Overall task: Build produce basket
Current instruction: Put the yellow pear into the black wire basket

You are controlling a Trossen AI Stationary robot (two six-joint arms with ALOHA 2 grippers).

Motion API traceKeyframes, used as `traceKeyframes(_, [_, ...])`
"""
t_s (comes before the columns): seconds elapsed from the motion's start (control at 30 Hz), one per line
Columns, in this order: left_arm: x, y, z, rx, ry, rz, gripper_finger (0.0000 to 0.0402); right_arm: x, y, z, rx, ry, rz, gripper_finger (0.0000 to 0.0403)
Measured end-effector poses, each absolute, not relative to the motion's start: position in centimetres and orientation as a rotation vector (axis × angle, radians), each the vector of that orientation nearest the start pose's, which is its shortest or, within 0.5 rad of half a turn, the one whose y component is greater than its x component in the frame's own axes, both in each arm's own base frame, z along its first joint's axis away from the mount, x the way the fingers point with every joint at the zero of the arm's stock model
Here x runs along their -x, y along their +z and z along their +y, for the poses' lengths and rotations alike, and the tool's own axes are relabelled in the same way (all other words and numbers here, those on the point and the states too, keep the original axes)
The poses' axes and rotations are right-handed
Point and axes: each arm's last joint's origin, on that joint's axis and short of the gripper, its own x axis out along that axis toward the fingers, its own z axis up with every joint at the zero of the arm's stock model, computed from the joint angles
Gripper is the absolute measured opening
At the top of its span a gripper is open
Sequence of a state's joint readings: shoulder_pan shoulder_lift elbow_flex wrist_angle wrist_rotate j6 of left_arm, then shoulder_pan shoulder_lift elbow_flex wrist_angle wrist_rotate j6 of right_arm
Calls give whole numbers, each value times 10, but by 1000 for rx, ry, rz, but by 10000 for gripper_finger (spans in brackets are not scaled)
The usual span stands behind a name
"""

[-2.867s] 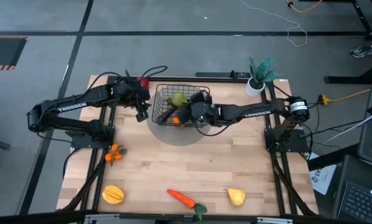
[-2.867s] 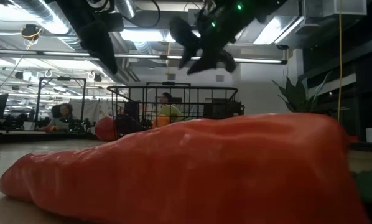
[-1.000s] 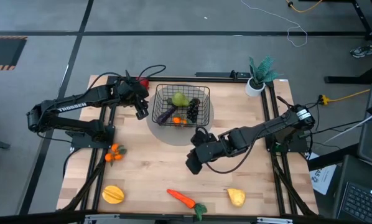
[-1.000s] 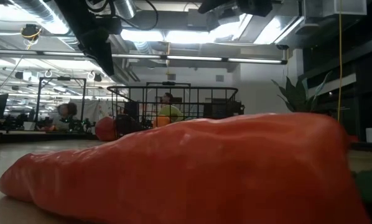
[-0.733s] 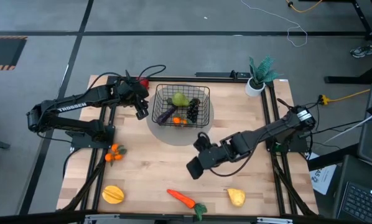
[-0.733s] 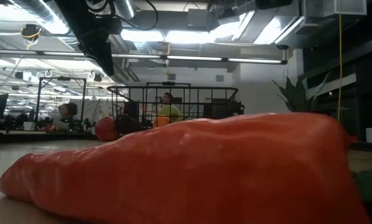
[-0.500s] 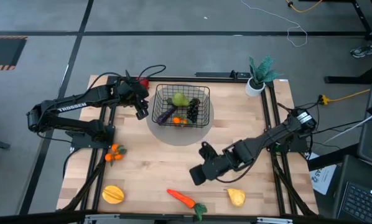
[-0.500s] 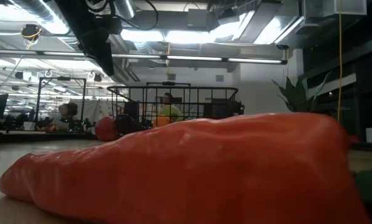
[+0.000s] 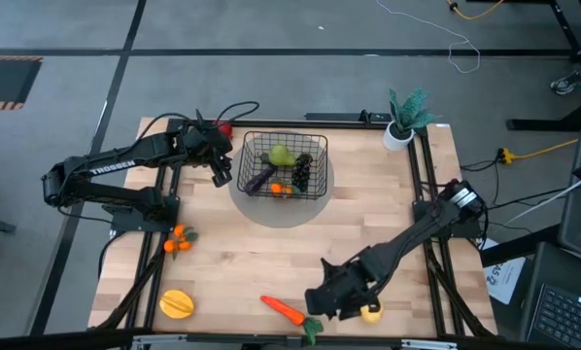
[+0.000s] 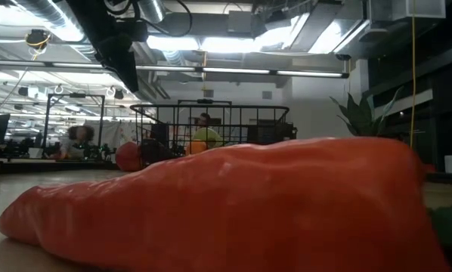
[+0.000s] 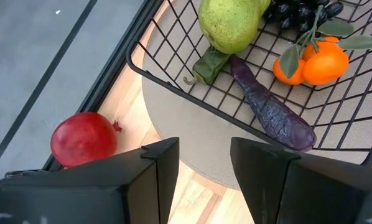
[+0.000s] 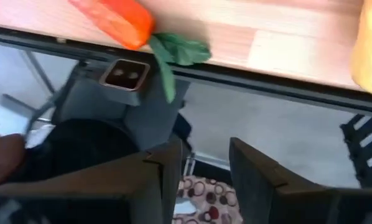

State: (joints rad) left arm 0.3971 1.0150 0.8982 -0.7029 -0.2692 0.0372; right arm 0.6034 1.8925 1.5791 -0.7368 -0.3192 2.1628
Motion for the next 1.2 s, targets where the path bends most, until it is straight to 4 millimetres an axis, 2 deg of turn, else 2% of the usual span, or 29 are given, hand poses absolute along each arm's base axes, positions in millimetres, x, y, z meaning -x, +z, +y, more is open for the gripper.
traceKeyframes(0.1, [-178, 289, 83, 19, 613, 841, 133, -326, 244, 242, -1586, -635, 1470, 123])
traceKeyframes(0.27, [-179, 289, 83, 20, 614, 835, 133, -324, 226, 243, -1418, -634, 1523, 123])
traceKeyframes(0.4, [-179, 289, 83, 20, 614, 835, 133, -317, 214, 234, -1328, -792, 1592, 123])
traceKeyframes(0.53, [-179, 289, 83, 21, 613, 835, 133, -313, 212, 218, -1263, -897, 1713, 123])
traceKeyframes(0.67, [-179, 289, 83, 22, 614, 835, 133, -322, 211, 197, -1189, -817, 1741, 122])
traceKeyframes(0.83, [-179, 289, 83, 23, 614, 834, 133, -339, 198, 175, -1171, -747, 1786, 122])
traceKeyframes(1.03, [-179, 289, 83, 23, 614, 836, 133, -350, 173, 166, -1122, -586, 1936, 122])
traceKeyframes(1.2, [-179, 289, 83, 23, 614, 837, 133, -355, 161, 159, -1087, -547, 1960, 122])
